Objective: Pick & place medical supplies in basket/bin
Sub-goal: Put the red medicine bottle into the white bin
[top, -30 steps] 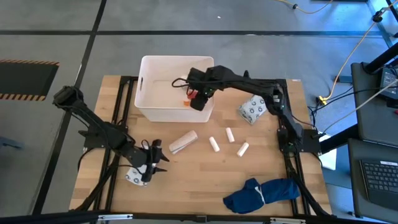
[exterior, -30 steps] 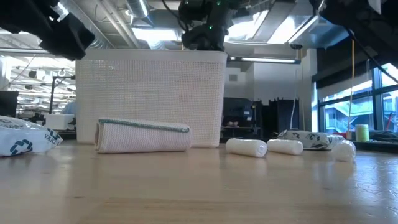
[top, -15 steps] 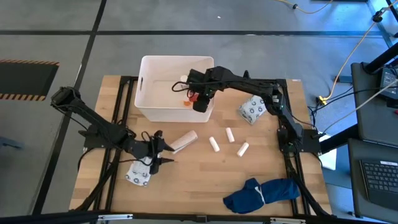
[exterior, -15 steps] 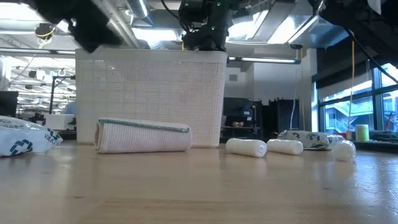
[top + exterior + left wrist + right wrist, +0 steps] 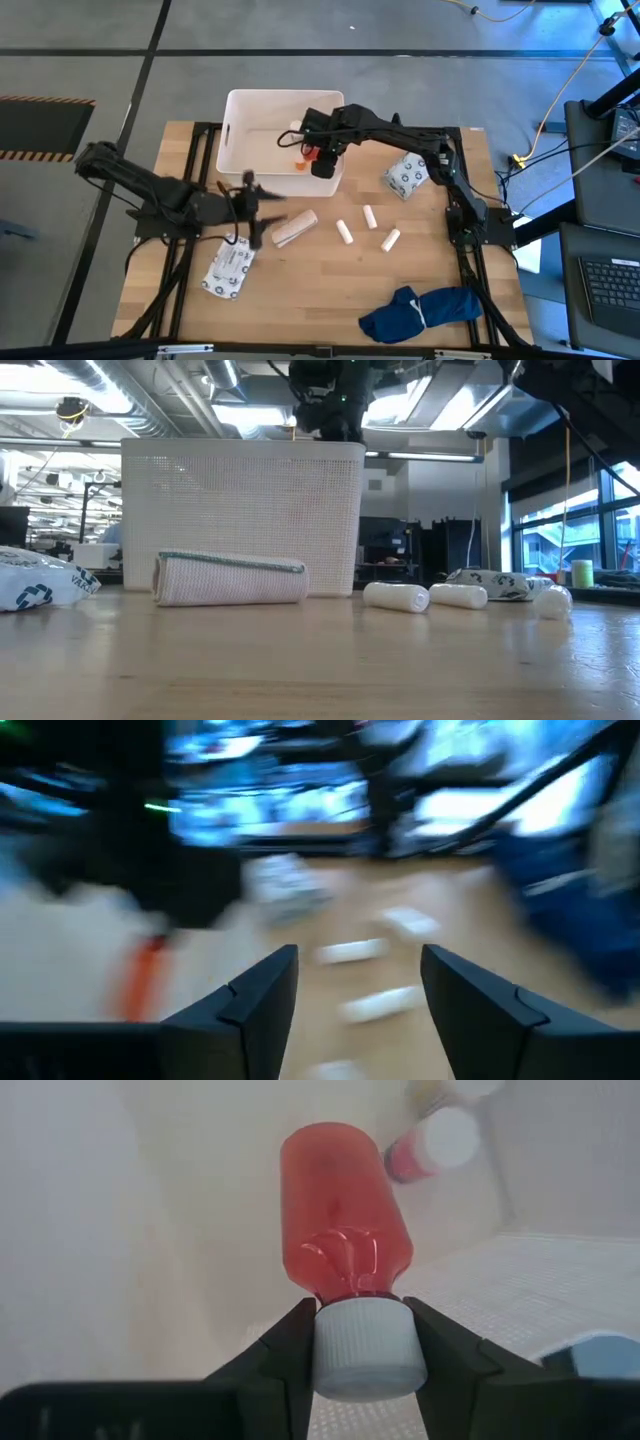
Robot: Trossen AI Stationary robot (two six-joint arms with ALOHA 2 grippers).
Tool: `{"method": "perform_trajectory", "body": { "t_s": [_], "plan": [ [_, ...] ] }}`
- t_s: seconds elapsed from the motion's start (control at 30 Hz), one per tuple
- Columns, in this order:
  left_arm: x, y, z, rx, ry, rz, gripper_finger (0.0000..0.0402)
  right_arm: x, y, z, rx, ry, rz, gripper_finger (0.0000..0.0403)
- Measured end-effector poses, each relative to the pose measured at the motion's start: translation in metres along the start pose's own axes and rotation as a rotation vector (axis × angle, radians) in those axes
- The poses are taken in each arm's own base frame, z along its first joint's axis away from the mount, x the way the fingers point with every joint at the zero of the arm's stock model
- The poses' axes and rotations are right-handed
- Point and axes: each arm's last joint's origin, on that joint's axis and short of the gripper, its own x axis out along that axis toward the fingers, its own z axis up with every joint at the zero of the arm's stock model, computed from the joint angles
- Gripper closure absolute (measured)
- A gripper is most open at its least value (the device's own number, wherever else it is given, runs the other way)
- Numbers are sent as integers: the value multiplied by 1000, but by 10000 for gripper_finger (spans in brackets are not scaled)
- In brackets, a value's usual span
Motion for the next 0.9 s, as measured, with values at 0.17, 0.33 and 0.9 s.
{"method": "perform_trajectory", "body": {
  "t_s": [0.17, 0.33, 0.9],
  "plan": [
    [-3, 21, 21, 207, 93, 226, 194, -14, -2, -2, 111, -32, 5, 273],
    [11, 36, 21, 362, 182, 258, 184, -23, -3, -3, 190, -51, 31, 273],
    [55, 80, 7, 479, 381, 393, 159, -48, 9, 18, 307, -324, 258, 273]
  ]
}}
